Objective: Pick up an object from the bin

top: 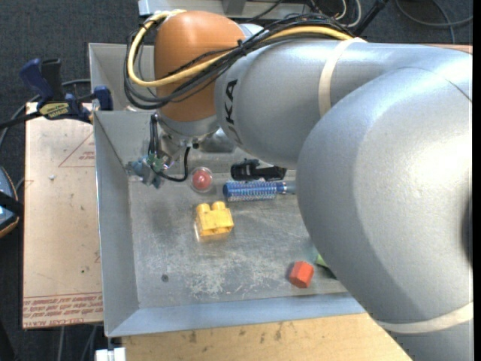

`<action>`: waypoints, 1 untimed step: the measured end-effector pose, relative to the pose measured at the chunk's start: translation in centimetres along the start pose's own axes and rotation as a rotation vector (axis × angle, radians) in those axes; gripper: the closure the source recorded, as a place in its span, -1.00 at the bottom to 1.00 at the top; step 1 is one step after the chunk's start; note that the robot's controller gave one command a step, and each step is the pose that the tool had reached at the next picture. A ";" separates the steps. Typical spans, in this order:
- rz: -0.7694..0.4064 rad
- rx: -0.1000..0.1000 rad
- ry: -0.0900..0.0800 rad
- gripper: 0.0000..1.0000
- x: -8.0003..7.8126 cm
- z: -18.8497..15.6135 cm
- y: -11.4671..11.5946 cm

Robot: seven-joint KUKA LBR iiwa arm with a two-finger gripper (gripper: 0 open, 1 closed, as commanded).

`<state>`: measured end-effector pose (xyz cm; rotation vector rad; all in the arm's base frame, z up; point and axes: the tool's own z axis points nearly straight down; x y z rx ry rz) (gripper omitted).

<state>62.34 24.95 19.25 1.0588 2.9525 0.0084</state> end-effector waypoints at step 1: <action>-0.003 0.005 0.001 1.00 0.0 -0.2 0.0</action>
Offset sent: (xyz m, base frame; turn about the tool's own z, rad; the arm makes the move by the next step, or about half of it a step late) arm -0.0001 -0.0001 0.0025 0.0000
